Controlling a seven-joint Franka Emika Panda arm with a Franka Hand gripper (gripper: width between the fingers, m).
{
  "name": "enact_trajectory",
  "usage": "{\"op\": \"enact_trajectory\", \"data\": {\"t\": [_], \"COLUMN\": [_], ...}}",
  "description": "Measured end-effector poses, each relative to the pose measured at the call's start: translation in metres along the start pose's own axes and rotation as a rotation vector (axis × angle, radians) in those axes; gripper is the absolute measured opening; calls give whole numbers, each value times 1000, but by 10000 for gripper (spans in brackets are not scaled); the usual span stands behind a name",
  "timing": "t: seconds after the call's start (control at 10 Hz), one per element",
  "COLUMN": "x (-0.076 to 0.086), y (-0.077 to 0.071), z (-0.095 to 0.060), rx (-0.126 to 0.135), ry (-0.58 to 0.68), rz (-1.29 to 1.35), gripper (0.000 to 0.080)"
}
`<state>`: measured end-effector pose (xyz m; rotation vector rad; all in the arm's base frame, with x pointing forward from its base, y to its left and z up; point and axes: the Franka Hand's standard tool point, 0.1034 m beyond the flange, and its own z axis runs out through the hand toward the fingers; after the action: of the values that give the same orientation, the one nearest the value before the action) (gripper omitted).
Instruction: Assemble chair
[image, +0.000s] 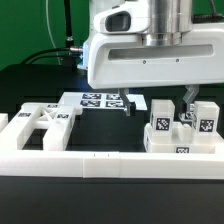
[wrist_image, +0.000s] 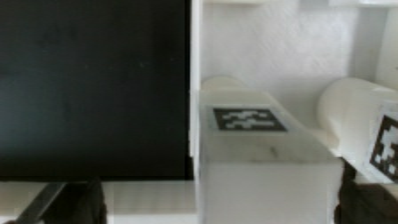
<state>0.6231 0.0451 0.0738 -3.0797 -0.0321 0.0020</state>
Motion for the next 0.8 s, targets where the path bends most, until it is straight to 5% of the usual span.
{"op": "enact_trajectory", "data": {"t": [0.1, 0.4, 0.8], "x": [-1, 0, 0], "y": [-2, -4, -4], "z": [0, 0, 1], "rx": [-1, -1, 0], "ry": [0, 0, 0], "rz": [3, 0, 103], "gripper": [649, 286, 286]}}
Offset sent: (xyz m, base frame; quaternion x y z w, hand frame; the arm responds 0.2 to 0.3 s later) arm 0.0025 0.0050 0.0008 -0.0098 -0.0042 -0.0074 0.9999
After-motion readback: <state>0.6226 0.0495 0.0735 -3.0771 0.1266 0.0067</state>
